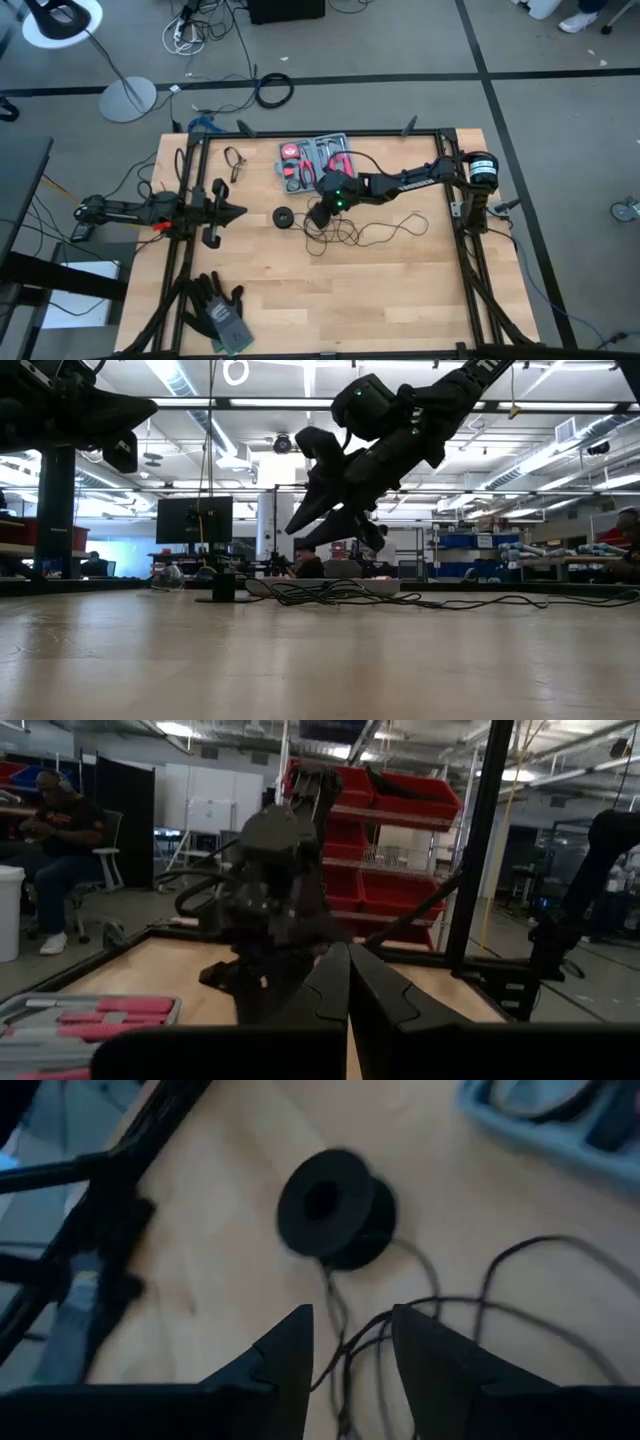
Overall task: Coil cords
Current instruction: Coil the black wire onto the black spool
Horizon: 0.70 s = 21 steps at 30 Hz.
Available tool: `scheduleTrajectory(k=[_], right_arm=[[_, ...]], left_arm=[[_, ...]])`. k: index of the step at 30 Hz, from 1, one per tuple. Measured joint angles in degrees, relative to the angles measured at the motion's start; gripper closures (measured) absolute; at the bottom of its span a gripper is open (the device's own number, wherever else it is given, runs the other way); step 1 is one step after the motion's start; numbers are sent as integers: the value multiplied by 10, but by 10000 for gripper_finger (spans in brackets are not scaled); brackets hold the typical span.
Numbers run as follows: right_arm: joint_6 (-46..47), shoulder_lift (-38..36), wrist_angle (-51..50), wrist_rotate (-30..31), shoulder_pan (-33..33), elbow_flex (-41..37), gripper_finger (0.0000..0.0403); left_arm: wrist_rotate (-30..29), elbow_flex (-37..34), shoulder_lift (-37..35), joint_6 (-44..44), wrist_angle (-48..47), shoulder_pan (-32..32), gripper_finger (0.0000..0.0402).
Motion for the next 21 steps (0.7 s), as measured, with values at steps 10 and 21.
scheduleTrajectory(k=[10,21], right_arm=[[16,103,191,-102,-30,0,264],[29,129,221,-110,-54,10,264]], left_arm=[[-1,0,0,1,45,0,394],[-9,0,0,-19,-21,0,394]])
